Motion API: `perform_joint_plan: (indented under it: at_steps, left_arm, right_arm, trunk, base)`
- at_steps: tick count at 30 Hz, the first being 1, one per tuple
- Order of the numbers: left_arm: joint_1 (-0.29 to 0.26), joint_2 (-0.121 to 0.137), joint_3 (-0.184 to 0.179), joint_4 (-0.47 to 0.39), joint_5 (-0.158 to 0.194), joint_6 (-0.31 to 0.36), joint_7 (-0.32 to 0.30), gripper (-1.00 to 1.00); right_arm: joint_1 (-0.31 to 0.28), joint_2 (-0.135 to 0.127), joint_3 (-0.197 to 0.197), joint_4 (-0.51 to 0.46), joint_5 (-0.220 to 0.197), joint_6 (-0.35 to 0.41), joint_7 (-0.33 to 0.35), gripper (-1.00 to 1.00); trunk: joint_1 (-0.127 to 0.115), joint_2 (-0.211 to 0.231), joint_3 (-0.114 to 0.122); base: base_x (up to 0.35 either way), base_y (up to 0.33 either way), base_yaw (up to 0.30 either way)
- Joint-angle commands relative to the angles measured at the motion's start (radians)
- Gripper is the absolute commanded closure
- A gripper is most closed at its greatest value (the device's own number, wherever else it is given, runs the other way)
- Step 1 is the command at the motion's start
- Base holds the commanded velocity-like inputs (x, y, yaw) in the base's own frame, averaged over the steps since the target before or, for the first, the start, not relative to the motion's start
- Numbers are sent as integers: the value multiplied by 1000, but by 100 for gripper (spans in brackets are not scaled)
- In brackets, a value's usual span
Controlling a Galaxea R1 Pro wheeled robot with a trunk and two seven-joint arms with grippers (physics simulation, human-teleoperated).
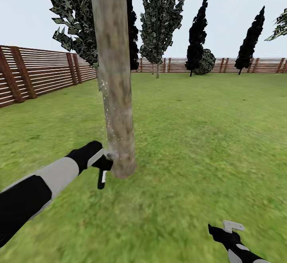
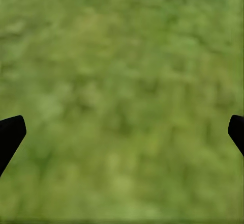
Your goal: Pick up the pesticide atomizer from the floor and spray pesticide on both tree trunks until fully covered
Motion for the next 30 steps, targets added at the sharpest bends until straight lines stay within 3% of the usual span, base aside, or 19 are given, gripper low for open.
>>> perform_joint_plan:
  at_steps: [1, 6, 9, 12, 14, 18, 30]
  left_arm:
    - [12, 1, -4, -1, -6, -9, -5, 100]
    - [84, 1, -4, 2, -2, -32, -5, 100]
    - [133, 1, -2, 4, 9, -128, -4, 100]
    - [160, 1, -1, 3, 99, -161, -3, 100]
    - [162, 1, -1, 3, 115, -174, -3, 100]
    - [165, 2, -1, 4, 123, -210, -1, 100]
    - [167, 3, -1, 5, 124, -214, -1, 100]
  right_arm:
    - [0, 0, 7, 1, -11, -4, 3, -100]
    - [0, 0, 7, 1, -11, -3, 3, -100]
    - [-1, 1, 7, 1, -10, -4, 3, -100]
    - [0, 2, 7, 1, -10, -4, 3, -100]
    - [0, 3, 7, 1, -11, -4, 3, -100]
    - [-1, 4, 7, 1, -10, -4, 3, -100]
    - [-1, 5, 8, 1, -10, -3, 3, -100]
  trunk:
    - [0, -1, -1]
    - [0, -1, -1]
    - [0, -1, -1]
    - [0, -1, -1]
    - [0, -1, -1]
    - [0, -1, -1]
    - [0, -1, -1]
  base:
    - [0, 0, 0]
    - [0, 0, 3]
    - [0, 0, 174]
    - [0, -13, 243]
    - [0, -171, 239]
    - [0, -285, 66]
    - [0, -316, 164]
